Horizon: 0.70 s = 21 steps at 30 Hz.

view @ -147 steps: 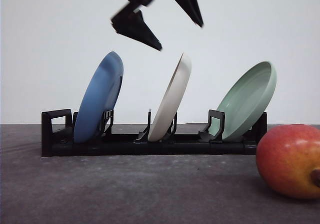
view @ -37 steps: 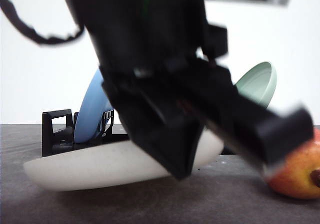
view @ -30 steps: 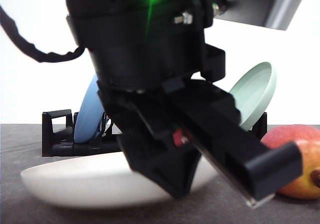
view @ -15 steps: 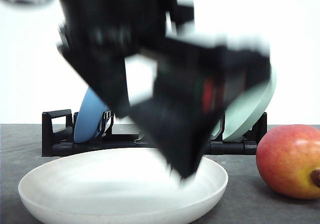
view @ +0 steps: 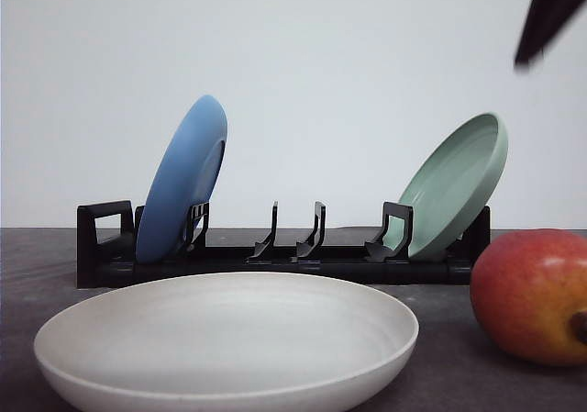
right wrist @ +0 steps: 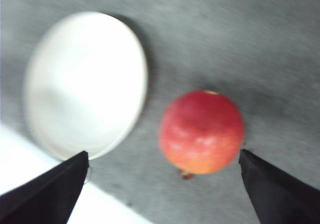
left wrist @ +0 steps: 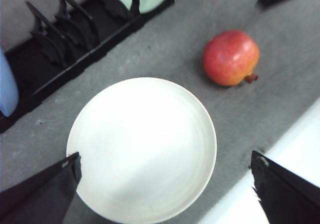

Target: Place pomegranate in white plate

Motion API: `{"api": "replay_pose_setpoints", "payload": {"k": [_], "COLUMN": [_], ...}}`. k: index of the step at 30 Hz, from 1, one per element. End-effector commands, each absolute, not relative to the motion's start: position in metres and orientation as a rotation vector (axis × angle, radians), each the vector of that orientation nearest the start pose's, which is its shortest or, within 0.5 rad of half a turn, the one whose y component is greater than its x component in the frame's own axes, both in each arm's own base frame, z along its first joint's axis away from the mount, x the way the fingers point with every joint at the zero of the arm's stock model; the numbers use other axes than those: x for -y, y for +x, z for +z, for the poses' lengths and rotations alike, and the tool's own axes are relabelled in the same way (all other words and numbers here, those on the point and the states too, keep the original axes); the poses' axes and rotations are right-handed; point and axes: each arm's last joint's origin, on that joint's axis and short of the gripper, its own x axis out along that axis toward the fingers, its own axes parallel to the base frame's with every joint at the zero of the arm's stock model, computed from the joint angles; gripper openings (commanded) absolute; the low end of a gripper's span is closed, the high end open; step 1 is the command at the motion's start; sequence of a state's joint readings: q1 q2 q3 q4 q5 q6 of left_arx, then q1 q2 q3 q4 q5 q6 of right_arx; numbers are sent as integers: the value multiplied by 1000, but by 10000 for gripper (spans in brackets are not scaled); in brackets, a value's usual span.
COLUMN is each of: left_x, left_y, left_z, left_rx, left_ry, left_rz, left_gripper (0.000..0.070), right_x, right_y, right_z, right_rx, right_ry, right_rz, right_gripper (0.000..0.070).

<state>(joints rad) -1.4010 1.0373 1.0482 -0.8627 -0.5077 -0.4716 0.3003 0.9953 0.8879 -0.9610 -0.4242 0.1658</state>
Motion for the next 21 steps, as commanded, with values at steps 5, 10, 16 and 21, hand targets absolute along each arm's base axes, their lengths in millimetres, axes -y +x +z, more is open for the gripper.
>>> {"api": "replay_pose_setpoints", "payload": {"k": [5, 10, 16, 21], "left_x": [156, 134, 115, 102], "left_y": [38, 35, 31, 28], "left_z": [342, 349, 355, 359], "left_rx": [-665, -654, -644, -641], "left_ry": [231, 208, 152, 121], "left_rz": [-714, -726, -776, -809], "left_gripper": [663, 663, 663, 663], "right_x": [-78, -89, -100, -108], "right_y": [184, 199, 214, 221], "right_z": [256, 235, 212, 194], "right_rx": [-1250, -1333, -1409, -1464], "right_ry": [149, 103, 71, 43], "right_rz": [508, 483, 468, 459], "right_gripper": [629, 633, 634, 634]}}
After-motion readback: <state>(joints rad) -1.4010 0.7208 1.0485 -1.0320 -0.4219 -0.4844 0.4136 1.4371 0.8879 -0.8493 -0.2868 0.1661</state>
